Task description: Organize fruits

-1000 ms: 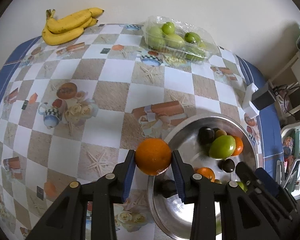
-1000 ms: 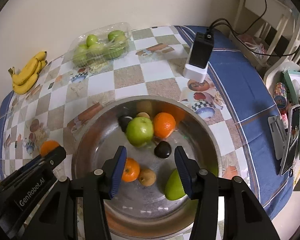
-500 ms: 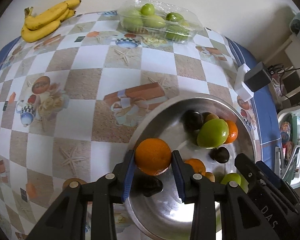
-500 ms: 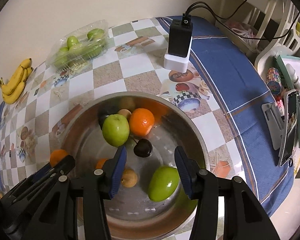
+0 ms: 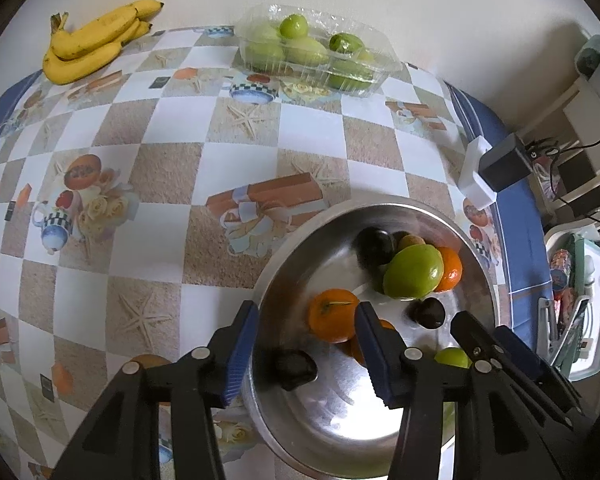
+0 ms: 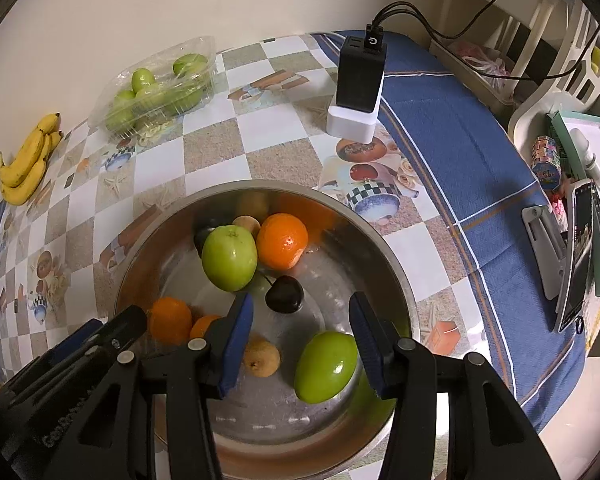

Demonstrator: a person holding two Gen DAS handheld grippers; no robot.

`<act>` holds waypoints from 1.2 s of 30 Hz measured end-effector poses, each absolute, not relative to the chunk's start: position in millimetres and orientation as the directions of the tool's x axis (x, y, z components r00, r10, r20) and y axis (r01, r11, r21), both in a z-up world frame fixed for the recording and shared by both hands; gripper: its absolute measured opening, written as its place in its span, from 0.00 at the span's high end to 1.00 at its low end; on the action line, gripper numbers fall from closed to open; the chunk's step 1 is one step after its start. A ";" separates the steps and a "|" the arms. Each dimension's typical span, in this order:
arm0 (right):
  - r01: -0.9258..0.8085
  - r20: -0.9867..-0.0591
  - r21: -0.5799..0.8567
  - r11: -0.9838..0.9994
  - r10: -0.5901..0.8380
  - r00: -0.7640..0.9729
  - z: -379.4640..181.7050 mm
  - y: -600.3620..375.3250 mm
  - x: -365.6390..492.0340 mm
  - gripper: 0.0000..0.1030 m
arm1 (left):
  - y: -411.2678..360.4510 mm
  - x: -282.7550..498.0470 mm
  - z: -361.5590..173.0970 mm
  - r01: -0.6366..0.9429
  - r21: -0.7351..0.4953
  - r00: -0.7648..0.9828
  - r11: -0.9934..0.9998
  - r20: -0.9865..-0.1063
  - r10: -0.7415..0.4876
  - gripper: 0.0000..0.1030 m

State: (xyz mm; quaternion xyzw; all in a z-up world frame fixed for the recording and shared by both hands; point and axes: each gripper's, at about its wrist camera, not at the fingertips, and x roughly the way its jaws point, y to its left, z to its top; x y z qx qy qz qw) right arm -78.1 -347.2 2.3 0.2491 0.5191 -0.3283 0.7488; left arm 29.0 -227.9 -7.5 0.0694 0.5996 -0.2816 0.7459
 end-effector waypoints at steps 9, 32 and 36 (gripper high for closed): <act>0.741 -0.945 0.049 0.669 -0.208 0.251 -1.7 -343.3 -74.2 0.50 | -209.5 41.6 -6.7 0.450 -0.078 0.223 0.889 -0.955 -0.197 0.31; 0.681 -0.928 0.093 0.727 -0.185 0.324 -2.0 -330.6 -60.3 0.00 | -167.9 61.2 -26.0 0.305 0.199 0.371 0.931 -0.926 0.077 0.25; 0.680 -0.927 0.087 0.728 -0.190 0.322 -2.2 -327.9 -58.3 0.00 | -162.4 61.9 -24.7 0.293 0.196 0.371 0.936 -0.926 0.078 0.25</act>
